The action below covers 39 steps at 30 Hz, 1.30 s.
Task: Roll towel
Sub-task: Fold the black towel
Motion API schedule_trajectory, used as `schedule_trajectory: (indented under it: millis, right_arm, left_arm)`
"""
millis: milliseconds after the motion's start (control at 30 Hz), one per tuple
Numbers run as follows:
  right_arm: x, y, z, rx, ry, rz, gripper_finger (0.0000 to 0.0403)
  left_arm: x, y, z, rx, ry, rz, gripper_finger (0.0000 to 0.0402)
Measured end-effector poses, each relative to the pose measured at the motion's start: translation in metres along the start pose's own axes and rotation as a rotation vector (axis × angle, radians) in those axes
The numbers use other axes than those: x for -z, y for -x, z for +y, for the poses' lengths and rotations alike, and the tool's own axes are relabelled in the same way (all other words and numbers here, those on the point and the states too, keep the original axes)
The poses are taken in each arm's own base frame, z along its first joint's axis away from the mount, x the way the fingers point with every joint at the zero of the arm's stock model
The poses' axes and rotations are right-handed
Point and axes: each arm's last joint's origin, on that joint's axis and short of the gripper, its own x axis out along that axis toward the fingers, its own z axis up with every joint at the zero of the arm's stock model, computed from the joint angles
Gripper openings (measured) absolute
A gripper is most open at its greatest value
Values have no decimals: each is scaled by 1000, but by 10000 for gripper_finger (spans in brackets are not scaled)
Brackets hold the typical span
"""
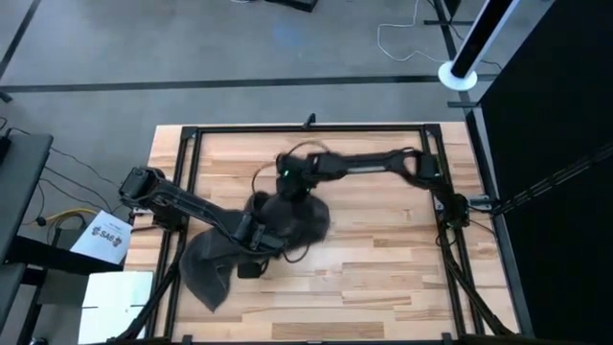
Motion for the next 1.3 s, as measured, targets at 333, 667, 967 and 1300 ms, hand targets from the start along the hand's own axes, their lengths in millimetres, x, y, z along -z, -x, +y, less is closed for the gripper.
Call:
schedule_trajectory:
  millis: [333, 667, 967, 1300]
  right_arm:
    - [27, 107, 22, 54, -54, 75, 8]
    - [122, 30, 45, -3, -147, 222, 10]
    - [111, 64, 50, -139, -73, 308, 146]
    - [123, 62, 7, -122, -51, 267, 250]
  left_arm:
    - [14, 54, 29, -102, 205, -302, 17]
    - [3, 14, 52, -18, 236, -380, 17]
    - [2, 10, 54, -9, 210, -384, 17]
    - [-1, 11, 54, -9, 176, -407, 17]
